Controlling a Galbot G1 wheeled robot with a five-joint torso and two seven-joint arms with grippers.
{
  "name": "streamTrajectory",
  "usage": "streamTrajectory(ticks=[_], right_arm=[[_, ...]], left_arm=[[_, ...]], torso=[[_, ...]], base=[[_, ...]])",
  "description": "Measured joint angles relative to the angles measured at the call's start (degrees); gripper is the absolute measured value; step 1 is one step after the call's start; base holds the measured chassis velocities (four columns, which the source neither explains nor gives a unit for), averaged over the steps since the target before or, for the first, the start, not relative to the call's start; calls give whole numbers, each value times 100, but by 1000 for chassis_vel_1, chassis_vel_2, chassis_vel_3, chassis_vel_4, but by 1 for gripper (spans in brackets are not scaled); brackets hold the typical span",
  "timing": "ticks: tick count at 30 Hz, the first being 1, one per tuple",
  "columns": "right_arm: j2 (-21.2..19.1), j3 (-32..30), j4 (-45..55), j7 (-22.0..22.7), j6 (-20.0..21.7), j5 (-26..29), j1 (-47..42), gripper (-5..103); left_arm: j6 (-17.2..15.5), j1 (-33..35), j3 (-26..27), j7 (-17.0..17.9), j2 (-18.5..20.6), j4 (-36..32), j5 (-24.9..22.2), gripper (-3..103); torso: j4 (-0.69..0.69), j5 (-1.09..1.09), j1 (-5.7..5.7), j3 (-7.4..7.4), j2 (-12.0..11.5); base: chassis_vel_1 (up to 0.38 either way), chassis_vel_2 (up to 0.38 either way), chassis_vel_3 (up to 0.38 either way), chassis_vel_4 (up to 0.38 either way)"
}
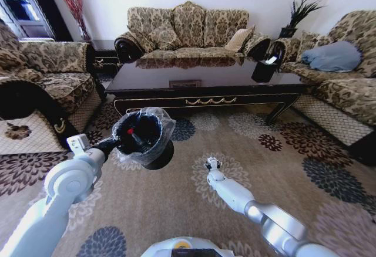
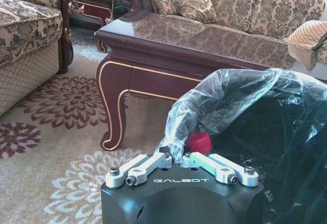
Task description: Move to the front of the table and pick up the trash from the floor, then place it into the trash bin.
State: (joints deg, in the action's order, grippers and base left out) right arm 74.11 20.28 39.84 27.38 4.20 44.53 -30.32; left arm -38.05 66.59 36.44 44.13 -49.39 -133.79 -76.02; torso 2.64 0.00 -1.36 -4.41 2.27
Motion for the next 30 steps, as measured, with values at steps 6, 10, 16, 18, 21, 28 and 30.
streamTrajectory(ticks=[6, 10, 16, 18, 21, 28, 30], right_arm=[[-6, -105, -89, -11, 18, -119, -9, 51], [-41, -122, -81, -8, 26, -151, -32, 40], [-99, -164, -66, -5, 38, -169, -45, 13], [-103, -168, -64, -5, 38, -171, -48, 13], [-123, -174, 14, 3, 39, -164, -80, 1], [-324, -160, 526, 99, 39, 15, -207, 0], [-593, -165, 1101, 221, 44, 166, -323, 0]], left_arm=[[-5, 9, 0, 0, 9, -27, -7, 3], [-7, 14, 0, 0, 14, -46, -13, 3], [-10, 47, 2, 10, 18, -83, -24, 3], [-11, 56, 5, 14, 17, -86, -24, 3], [-11, 89, 9, 21, -1, -98, -24, 3], [-12, 109, 8, 31, -40, -114, -11, 3], [-12, 110, -36, 33, -68, -87, 18, 3]], torso=[[0, 0, 0, 0, 0], [0, 0, 0, 0, 0], [0, 0, 0, 0, 0], [0, 0, 0, 0, 0], [0, 0, 0, 0, 0], [0, 1, 0, 0, 0], [-2, 2, 0, 0, 0]], base=[[0, 0, 0, 0], [0, 0, 0, 0], [0, 0, 0, 0], [0, 0, 0, 0], [0, 0, 0, 0], [0, 0, 0, 0], [0, 0, 0, 0]])
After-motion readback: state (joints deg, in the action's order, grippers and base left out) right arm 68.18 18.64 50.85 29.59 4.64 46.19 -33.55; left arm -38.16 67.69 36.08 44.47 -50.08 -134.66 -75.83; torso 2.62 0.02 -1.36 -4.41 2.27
